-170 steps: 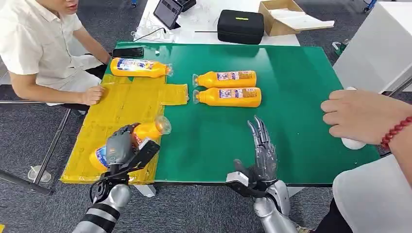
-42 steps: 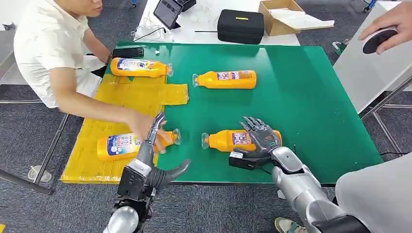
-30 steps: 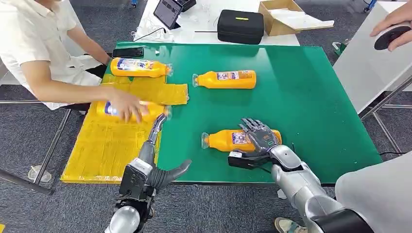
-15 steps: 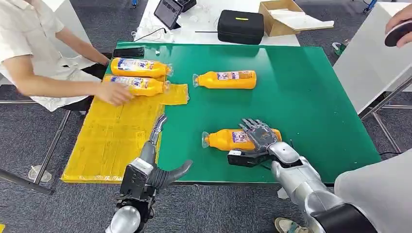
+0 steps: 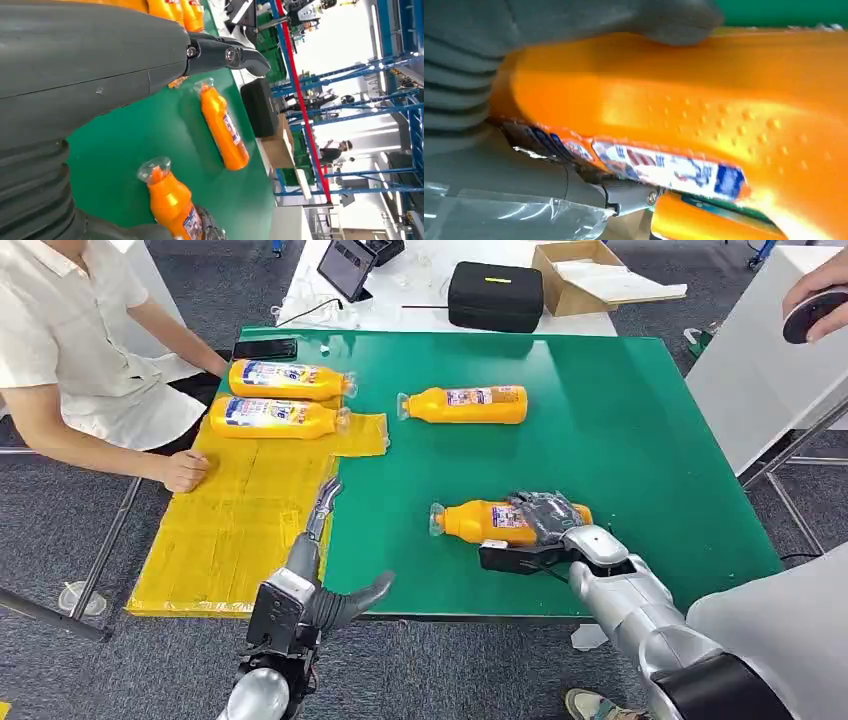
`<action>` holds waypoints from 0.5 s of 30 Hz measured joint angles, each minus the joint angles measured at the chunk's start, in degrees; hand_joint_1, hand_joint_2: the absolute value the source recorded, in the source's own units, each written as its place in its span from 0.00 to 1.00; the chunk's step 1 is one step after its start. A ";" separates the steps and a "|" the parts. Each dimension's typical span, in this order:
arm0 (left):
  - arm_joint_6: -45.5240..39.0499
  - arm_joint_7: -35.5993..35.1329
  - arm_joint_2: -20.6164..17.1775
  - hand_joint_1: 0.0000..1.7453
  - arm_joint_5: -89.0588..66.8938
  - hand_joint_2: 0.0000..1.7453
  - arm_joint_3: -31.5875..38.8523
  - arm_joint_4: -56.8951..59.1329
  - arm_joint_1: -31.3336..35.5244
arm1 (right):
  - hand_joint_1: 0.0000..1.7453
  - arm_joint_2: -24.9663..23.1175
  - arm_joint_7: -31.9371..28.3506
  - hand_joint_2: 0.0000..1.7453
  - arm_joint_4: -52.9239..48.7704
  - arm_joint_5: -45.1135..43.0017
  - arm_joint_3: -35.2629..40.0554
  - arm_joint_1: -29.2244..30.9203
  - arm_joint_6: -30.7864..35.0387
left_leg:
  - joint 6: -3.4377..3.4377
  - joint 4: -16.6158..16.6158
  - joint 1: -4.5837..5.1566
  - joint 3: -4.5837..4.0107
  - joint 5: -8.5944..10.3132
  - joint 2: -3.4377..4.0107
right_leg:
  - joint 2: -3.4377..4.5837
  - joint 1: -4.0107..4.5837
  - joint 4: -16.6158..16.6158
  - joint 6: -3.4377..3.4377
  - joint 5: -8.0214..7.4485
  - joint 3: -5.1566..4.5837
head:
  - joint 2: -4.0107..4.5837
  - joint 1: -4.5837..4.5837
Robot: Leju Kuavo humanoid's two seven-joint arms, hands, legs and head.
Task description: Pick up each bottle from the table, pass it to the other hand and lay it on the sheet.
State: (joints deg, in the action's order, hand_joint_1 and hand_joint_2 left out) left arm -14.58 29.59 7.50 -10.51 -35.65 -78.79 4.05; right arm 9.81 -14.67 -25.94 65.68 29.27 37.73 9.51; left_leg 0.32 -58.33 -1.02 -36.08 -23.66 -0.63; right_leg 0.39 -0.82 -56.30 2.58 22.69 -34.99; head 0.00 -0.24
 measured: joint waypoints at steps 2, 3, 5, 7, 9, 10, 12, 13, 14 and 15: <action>0.00 0.00 0.00 0.00 0.00 1.00 0.00 0.00 0.00 | 1.00 0.33 -0.37 1.00 0.00 -0.83 -0.02 -0.10 0.00 | 0.00 0.00 0.00 0.04 0.00 0.00 | 0.00 0.00 0.00 0.00 0.00 0.04 | 0.00 0.00; 0.00 0.00 0.00 0.00 0.00 1.00 -0.02 0.00 0.00 | 1.00 0.46 -0.44 1.00 0.00 -1.02 -0.04 -0.14 0.00 | 0.00 0.00 0.00 0.05 0.00 0.00 | 0.00 0.00 0.00 0.00 0.00 0.05 | -0.02 0.00; 0.00 0.00 0.00 0.00 0.00 1.00 -0.02 0.00 0.00 | 1.00 0.68 -0.46 1.00 0.00 -1.16 -0.09 -0.17 0.00 | 0.00 0.00 0.00 0.07 0.00 0.01 | 0.00 0.00 0.00 0.00 0.00 0.06 | 0.00 0.00; 0.00 0.00 0.00 0.00 0.00 1.00 -0.04 0.00 0.00 | 1.00 0.87 -0.46 1.00 0.00 -1.18 -0.13 -0.25 0.00 | 0.00 0.00 0.00 0.09 0.00 0.00 | 0.00 0.00 0.00 0.00 0.00 0.09 | 0.00 0.00; 0.00 0.00 0.00 0.00 0.00 1.00 -0.04 0.00 0.00 | 1.00 1.01 -0.46 1.00 0.00 -1.18 -0.13 -0.25 0.00 | 0.00 0.00 0.00 0.11 0.00 0.00 | 0.00 0.00 0.00 0.00 0.00 0.11 | 0.00 0.00; 0.00 0.00 0.00 0.00 0.00 1.00 -0.07 0.00 0.00 | 1.00 1.03 -0.50 1.00 0.00 -1.20 -0.13 -0.25 -0.04 | 0.00 0.00 0.00 0.11 0.00 0.00 | 0.00 0.00 0.00 0.00 0.00 0.12 | -0.02 0.00; 0.02 0.00 0.00 0.00 0.00 1.00 -0.13 0.00 0.01 | 1.00 1.09 -1.31 1.00 0.00 -2.01 -0.15 -0.27 -0.22 | 0.00 0.00 0.00 0.12 0.00 0.00 | 0.00 0.00 0.00 0.00 0.00 0.12 | 0.00 0.00; 0.11 0.00 0.00 0.00 0.00 1.00 -0.18 0.00 0.01 | 1.00 1.18 -2.67 1.00 0.00 -3.35 -0.31 -0.34 -0.66 | 0.00 0.00 0.00 0.13 0.00 0.00 | 0.00 0.00 0.00 0.00 0.00 0.12 | 0.00 0.00; 0.18 0.00 0.00 0.00 0.00 1.00 -0.20 0.00 0.02 | 1.00 1.22 -4.55 1.00 0.00 -5.21 -0.63 -0.43 -1.31 | 0.00 0.00 0.00 0.13 0.00 0.00 | 0.00 0.00 0.01 0.00 0.00 0.12 | 0.00 0.00; 0.22 0.07 0.00 0.00 0.00 1.00 -0.22 0.00 0.02 | 1.00 1.22 -6.37 1.00 -0.04 -7.09 -1.03 -0.61 -1.88 | 0.00 0.00 0.00 0.13 0.00 0.01 | 0.01 0.00 0.00 0.00 0.00 0.12 | 0.00 0.00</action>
State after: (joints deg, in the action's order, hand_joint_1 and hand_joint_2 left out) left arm -14.36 29.66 7.50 -10.51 -35.87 -78.79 4.07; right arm 11.04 -21.04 -25.99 58.59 28.24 37.12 7.63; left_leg 0.32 -58.33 -1.02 -35.95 -23.66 -0.62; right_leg 0.40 -0.81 -56.29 2.58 22.69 -34.87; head 0.00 -0.24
